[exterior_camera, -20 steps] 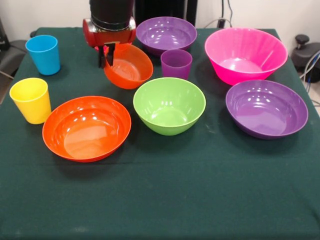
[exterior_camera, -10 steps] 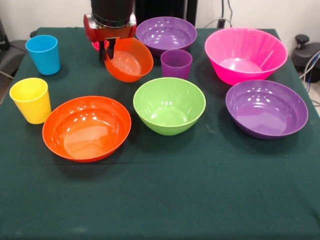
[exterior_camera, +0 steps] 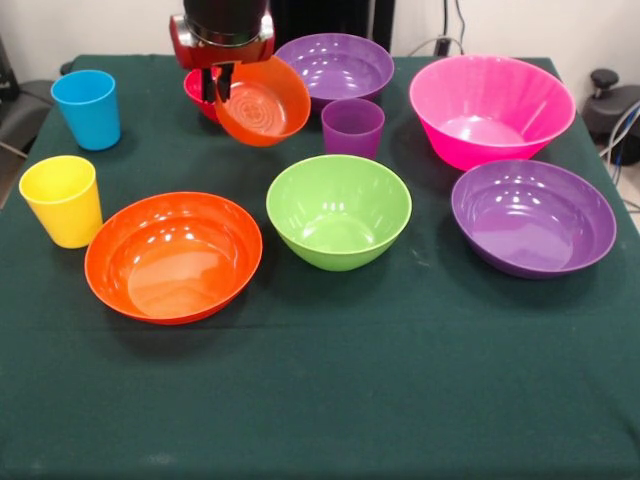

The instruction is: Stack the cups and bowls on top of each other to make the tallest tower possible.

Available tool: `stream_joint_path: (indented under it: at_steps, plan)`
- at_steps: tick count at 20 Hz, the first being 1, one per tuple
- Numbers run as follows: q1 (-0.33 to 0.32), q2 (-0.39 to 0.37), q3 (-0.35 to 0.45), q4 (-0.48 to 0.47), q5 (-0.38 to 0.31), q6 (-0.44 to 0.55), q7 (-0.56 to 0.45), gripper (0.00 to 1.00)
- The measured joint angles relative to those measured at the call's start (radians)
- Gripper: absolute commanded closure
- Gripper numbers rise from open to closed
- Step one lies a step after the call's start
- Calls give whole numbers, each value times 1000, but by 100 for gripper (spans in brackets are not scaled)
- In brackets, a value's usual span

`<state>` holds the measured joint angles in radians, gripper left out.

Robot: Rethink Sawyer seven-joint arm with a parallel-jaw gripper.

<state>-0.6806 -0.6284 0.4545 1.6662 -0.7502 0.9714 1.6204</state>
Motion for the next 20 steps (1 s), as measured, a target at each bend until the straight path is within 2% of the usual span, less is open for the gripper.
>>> stream_joint_path:
  at_steps: [20]
  plan:
    - [-28,-4,24,1,46,176,0,100]
